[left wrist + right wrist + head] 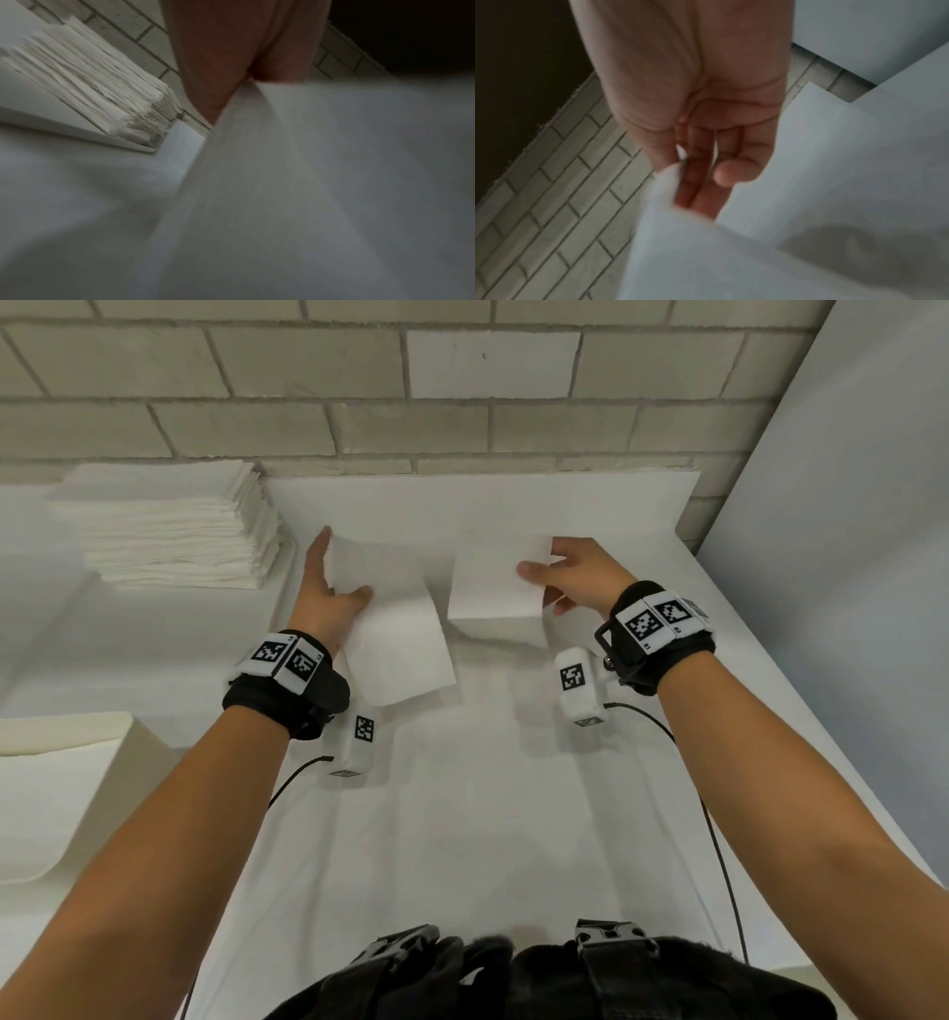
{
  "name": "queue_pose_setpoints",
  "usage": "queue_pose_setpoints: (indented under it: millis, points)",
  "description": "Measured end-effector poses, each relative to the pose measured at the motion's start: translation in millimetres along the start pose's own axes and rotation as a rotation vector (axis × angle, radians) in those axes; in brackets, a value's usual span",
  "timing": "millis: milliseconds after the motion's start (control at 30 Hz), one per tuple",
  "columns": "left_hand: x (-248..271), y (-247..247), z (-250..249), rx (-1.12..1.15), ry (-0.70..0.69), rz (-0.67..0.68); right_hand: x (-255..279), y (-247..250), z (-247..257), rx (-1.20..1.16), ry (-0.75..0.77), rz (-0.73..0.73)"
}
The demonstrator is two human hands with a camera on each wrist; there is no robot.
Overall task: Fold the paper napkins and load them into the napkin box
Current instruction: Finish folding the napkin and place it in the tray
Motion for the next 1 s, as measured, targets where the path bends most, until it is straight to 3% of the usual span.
queue_pose_setpoints:
  millis: [100,200,267,333,433,500,600,733,867,933,1000]
  points:
    - [7.2,-14.0,9.2,-0.016,0.151,0.078,-9.4,10.6,11.3,-0.056,-0.002,-0.137]
    - [14.7,-29.9,22.4,0.064,0.309,0.164,-7.8,12.0,42.9,-0.273,0.188,-0.209]
    - [23.0,-39.7,21.6,0.171,0.392,0.223,-1.1,0.7,65.9,-0.277,0.338,-0.126]
    - [24.8,-48.9,17.6,0.32,0.44,0.289,8.2,-25.3,76.7,-0.133,0.422,0.05]
    - [26.4,-59.7,-4.7,0.445,0.346,0.397,22.3,-68.1,61.5,0.099,0.42,0.331]
    - [28.4,-61.4,-13.4,0.349,0.26,0.4,28.4,-76.7,45.6,0.171,0.372,0.39]
    - [21.8,-48.0,-1.7,0.241,0.242,0.241,32.6,-71.8,36.9,0.134,0.337,0.371]
    - [28.2,-49.8,-6.6,0.279,0.147,0.263,29.3,-44.4,39.8,-0.031,0.267,0.081]
    - [40.5,-52.6,-19.3,0.358,0.031,0.255,24.3,-60.3,32.7,-0.097,0.034,0.209]
    - [45.6,-48.9,-18.7,0.414,0.023,0.228,23.6,-65.0,40.5,-0.054,0.067,0.26]
    - [49.4,-30.1,-20.9,0.265,-0.027,0.095,22.8,-63.8,50.1,0.102,0.132,0.259]
Point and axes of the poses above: each hand's wrist, its own x-axis away from the middle knuckle, its own y-axis out of the back of the hand, z = x × y, the point moved 8 cm from there along -x, towards the middle knuckle, and after that the axes turned 4 degrees about y, right-handed, at the moved point
